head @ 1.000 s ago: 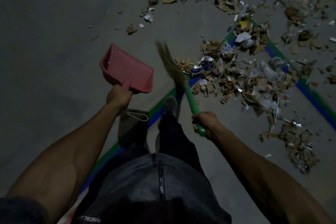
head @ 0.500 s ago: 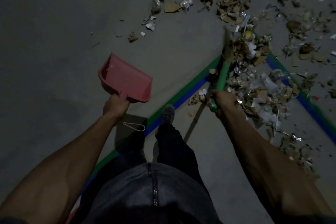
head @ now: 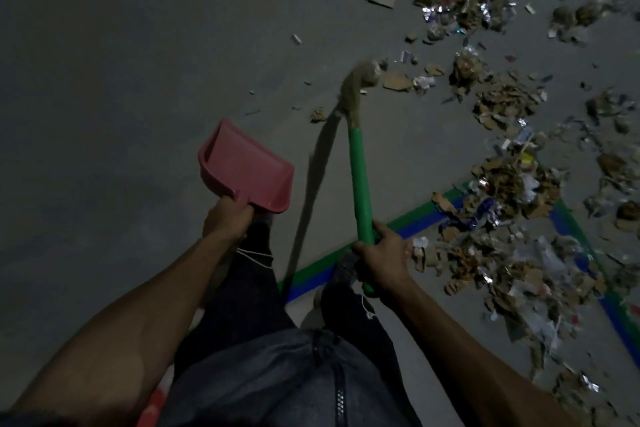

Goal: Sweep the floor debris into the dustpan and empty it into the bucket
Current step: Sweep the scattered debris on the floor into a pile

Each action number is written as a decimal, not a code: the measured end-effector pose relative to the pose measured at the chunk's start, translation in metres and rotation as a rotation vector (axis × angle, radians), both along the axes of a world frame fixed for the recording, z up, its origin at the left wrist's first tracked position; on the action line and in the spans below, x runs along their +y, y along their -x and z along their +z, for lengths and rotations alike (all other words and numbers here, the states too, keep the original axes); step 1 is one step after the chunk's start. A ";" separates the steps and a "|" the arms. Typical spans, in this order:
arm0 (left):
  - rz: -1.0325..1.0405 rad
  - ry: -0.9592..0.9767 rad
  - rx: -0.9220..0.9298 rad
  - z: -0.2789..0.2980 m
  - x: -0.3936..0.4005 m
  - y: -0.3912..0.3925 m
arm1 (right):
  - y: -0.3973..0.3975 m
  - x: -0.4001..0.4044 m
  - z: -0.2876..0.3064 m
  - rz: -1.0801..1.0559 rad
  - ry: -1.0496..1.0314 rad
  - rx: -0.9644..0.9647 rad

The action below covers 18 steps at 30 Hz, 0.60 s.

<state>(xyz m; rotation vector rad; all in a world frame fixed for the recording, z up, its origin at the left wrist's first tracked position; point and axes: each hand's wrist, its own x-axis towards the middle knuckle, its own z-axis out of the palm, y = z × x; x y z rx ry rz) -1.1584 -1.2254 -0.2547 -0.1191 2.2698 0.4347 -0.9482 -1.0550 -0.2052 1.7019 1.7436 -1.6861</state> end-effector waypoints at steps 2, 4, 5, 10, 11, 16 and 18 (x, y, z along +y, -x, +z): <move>-0.037 0.036 -0.012 -0.007 -0.014 0.028 | 0.030 -0.011 -0.009 0.160 -0.048 -0.032; -0.066 0.066 -0.040 -0.014 -0.029 0.057 | 0.067 -0.022 -0.017 0.297 -0.088 -0.064; -0.074 0.080 -0.053 -0.016 -0.037 0.072 | 0.086 -0.029 -0.020 0.357 -0.097 -0.069; -0.070 0.153 -0.083 -0.032 -0.070 0.137 | 0.175 -0.060 -0.043 0.567 -0.060 -0.086; -0.056 0.163 -0.088 -0.034 -0.074 0.145 | 0.190 -0.065 -0.047 0.584 -0.045 -0.094; -0.033 0.188 -0.104 -0.042 -0.084 0.169 | 0.224 -0.071 -0.073 0.335 0.187 -0.180; -0.026 0.191 -0.109 -0.047 -0.085 0.170 | 0.224 -0.062 -0.079 0.138 0.272 -0.202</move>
